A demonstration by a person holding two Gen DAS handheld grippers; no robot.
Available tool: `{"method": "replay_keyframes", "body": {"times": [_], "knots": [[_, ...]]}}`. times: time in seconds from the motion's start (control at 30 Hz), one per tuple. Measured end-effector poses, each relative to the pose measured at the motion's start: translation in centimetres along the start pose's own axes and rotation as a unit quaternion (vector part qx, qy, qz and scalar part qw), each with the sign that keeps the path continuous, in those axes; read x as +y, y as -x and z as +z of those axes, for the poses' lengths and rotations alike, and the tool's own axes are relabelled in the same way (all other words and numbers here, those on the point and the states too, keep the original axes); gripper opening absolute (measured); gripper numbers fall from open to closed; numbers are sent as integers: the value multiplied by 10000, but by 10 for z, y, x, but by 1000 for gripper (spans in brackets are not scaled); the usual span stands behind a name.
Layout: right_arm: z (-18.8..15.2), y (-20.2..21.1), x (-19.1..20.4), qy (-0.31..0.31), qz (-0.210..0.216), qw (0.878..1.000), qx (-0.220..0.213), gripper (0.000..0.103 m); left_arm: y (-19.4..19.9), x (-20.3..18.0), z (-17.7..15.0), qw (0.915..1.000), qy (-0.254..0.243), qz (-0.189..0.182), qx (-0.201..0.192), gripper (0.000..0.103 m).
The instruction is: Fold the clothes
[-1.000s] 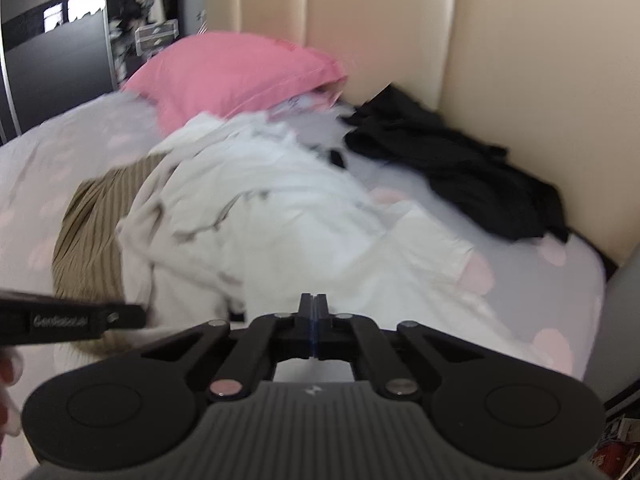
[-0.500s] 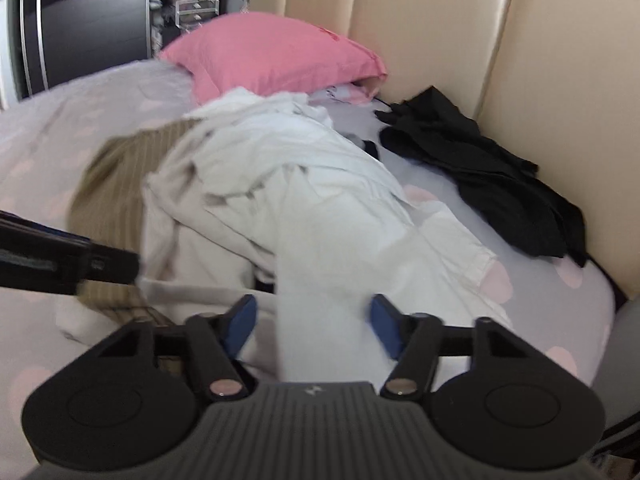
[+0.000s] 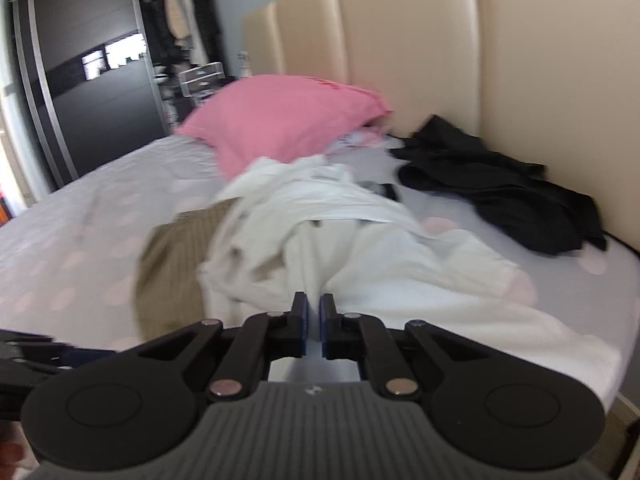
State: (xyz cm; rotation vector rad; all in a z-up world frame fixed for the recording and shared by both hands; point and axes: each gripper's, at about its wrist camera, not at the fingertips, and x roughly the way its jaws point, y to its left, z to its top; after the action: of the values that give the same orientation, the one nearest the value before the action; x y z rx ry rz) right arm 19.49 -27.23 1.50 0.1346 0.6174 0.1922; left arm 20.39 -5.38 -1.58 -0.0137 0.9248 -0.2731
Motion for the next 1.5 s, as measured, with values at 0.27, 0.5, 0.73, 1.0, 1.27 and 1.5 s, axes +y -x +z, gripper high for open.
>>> {"method": "replay_keyframes", "body": {"times": [0.27,0.5,0.73,1.0,1.27,1.5], "knots": [[-13,15,67,760,982,9916,361,2,34,20,-3,9992,-92,365,-123,51],[-13,25,54,891,643,9939,-34,75,33,27,-7,9997,-15,252,-61,53],[-7,24,15,1041,-554,9927,-250,95,25,19,-3,9997,104,-198,-95,59],[-15,7,-45,491,-1068,9928,208,95,-12,-14,10,9974,-120,-700,-84,70],[-30,-17,-78,-167,-1084,9902,866,87,-57,-26,18,9965,33,-817,163,31],[-28,-19,-73,-114,-1101,9907,793,1,-39,-30,14,9971,-102,-741,-160,6]]}}
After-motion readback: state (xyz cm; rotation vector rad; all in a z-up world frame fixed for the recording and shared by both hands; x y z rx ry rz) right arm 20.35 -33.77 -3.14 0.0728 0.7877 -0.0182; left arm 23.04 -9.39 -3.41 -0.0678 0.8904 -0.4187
